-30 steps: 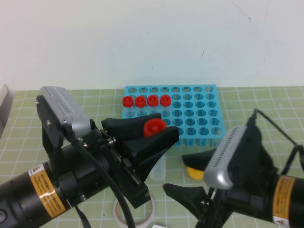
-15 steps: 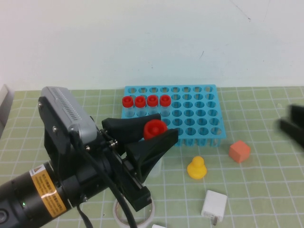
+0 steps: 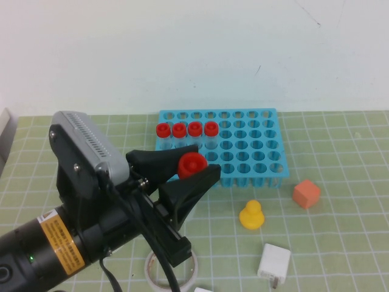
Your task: Place the test tubes
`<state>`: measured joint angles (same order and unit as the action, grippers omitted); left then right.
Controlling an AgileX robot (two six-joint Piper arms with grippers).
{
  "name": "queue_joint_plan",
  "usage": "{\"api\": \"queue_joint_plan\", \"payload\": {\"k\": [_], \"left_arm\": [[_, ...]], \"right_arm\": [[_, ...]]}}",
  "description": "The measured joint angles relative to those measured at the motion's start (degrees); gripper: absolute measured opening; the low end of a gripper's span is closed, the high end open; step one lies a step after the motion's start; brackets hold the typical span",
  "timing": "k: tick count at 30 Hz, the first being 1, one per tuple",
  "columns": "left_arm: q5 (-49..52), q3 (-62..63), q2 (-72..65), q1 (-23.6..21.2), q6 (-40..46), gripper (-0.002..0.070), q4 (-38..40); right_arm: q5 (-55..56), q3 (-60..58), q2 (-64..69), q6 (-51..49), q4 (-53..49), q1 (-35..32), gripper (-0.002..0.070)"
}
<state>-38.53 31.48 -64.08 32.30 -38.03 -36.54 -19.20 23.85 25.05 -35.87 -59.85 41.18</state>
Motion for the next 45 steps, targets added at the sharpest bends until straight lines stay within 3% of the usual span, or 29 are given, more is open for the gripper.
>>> {"api": "queue_joint_plan", "payload": {"k": [3,9,14,34,45], "left_arm": [[1.0,0.0,0.0,0.0,0.2,0.0266,0.0],[2.0,0.0,0.0,0.0,0.2,0.0266,0.1],[2.1,0.0,0.0,0.0,0.2,0.0266,0.1],[2.2,0.0,0.0,0.0,0.2,0.0266,0.7],[2.2,0.0,0.0,0.0,4.6,0.0266,9.2]], "right_arm": [[-3.8,-0.3,-0.1,8.8,8.1,0.0,0.0000],[-8.5,-0.3,-0.1,31.8,38.1,0.0,-0.0001],[-21.3,-0.3,-0.1,51.9,56.1,0.0,-0.0001],[-26.1,-0.2,-3.0,55.9,59.5,0.0,-0.0001],[-26.2,-0.2,-3.0,55.9,59.8,0.0,-0.0001]]}}
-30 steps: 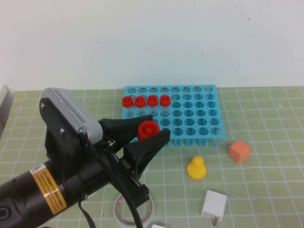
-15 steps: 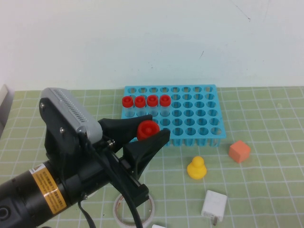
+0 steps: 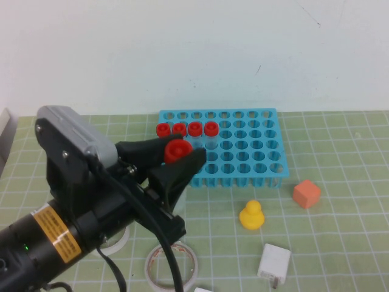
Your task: Place the test tubes
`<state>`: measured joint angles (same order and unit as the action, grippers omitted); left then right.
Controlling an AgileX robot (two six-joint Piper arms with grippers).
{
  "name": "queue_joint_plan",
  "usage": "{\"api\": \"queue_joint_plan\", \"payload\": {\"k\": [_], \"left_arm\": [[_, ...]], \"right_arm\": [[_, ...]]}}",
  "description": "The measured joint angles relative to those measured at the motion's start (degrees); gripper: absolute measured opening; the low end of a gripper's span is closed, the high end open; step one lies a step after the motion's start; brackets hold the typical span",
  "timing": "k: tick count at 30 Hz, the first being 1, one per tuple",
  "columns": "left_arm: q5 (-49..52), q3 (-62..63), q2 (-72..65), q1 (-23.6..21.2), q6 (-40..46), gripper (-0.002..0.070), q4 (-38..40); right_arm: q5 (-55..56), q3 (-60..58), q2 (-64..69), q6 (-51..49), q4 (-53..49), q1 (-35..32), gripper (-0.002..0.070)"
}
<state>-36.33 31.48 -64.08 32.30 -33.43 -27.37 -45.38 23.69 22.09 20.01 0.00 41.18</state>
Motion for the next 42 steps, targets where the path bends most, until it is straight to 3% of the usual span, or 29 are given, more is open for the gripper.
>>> {"api": "queue_joint_plan", "payload": {"k": [12,16,20,22,27,42], "left_arm": [[2.6,0.0,-0.2,0.0,9.7,0.0266,6.8],[2.3,0.0,-1.2,0.3,17.6,0.0266,14.2],[1.9,0.2,-2.6,2.4,31.8,0.0266,28.8],[1.8,1.2,-4.2,3.5,35.8,0.0266,31.8],[1.8,6.7,-10.7,6.1,38.1,0.0266,32.4],[-1.8,27.2,-35.1,6.5,37.2,0.0265,32.2]], "right_arm": [[0.0,0.0,0.0,0.0,0.0,0.0,-0.0001],[0.0,0.0,0.0,0.0,0.0,0.0,-0.0001],[0.0,0.0,0.0,0.0,0.0,0.0,-0.0001],[0.0,0.0,0.0,0.0,0.0,0.0,-0.0001],[0.0,0.0,0.0,0.0,0.0,0.0,-0.0001],[0.0,0.0,0.0,0.0,0.0,0.0,-0.0001]]}}
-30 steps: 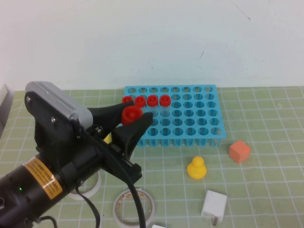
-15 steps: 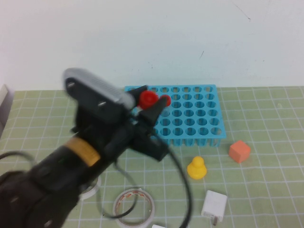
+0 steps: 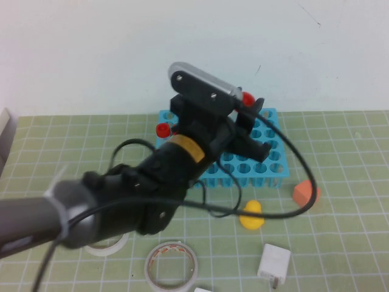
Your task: Place the test tubes
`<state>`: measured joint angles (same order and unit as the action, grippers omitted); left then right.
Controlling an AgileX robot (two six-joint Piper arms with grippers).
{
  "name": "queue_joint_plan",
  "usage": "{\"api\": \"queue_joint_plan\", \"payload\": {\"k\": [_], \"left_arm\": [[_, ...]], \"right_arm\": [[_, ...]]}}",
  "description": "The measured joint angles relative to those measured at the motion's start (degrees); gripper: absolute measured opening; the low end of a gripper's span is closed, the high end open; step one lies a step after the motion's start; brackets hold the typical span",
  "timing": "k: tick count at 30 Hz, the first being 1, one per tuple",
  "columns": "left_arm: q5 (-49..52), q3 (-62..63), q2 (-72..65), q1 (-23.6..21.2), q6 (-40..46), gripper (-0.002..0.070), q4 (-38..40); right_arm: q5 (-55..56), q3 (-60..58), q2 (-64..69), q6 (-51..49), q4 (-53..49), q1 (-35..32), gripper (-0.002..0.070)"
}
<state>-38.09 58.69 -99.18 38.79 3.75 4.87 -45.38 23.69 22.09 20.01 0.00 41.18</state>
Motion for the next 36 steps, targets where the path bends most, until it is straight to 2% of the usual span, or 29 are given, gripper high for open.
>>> {"api": "queue_joint_plan", "payload": {"k": [6,10,17,27,36], "left_arm": [[-1.9,8.4,-8.7,0.0,-0.9,0.0265,1.6],[-1.5,14.1,-14.2,-0.6,-5.2,0.0265,2.5],[2.1,22.0,-20.9,-4.5,-8.6,0.0265,3.0],[2.7,28.9,-28.1,-8.2,-15.4,0.0265,2.4],[0.8,30.4,-31.8,-8.9,-16.2,0.0265,-0.2]], "right_arm": [[0.0,0.0,0.0,0.0,0.0,0.0,-0.0001],[0.0,0.0,0.0,0.0,0.0,0.0,-0.0001],[0.0,0.0,0.0,0.0,0.0,0.0,-0.0001],[0.0,0.0,0.0,0.0,0.0,0.0,-0.0001],[0.0,0.0,0.0,0.0,0.0,0.0,-0.0001]]}}
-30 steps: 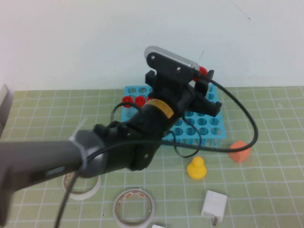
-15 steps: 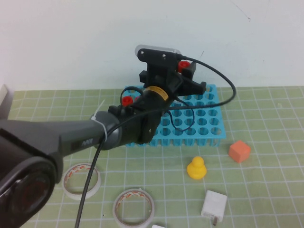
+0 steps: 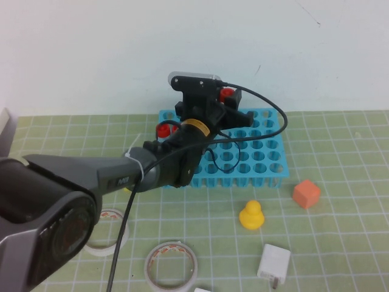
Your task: Place the test tubes
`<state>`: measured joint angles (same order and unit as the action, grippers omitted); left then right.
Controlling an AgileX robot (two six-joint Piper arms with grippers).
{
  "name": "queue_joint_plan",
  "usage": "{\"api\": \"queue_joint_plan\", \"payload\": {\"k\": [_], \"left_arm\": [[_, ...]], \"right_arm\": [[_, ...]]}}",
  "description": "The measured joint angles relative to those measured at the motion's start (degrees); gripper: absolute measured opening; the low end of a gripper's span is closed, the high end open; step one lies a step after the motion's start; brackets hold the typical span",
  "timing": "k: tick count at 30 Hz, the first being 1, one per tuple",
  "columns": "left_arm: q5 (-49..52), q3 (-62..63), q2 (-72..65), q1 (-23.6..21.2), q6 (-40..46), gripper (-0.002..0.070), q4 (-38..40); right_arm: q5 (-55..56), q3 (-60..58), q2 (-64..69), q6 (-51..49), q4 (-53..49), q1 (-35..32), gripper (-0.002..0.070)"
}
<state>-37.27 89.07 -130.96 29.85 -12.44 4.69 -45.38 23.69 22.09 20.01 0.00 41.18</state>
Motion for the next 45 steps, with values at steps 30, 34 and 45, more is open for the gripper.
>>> {"api": "queue_joint_plan", "payload": {"k": [30,34,45], "left_arm": [[-8.3,3.1,-7.5,0.0,-3.0,0.0265,-3.0],[-9.2,3.1,-7.8,0.0,-2.4,0.0265,-3.0],[-8.7,3.1,-7.8,0.0,-2.4,0.0265,-3.1]], "right_arm": [[0.0,0.0,0.0,0.0,0.0,0.0,-0.0001],[0.0,0.0,0.0,0.0,0.0,0.0,-0.0001],[0.0,0.0,0.0,0.0,0.0,0.0,-0.0001]]}}
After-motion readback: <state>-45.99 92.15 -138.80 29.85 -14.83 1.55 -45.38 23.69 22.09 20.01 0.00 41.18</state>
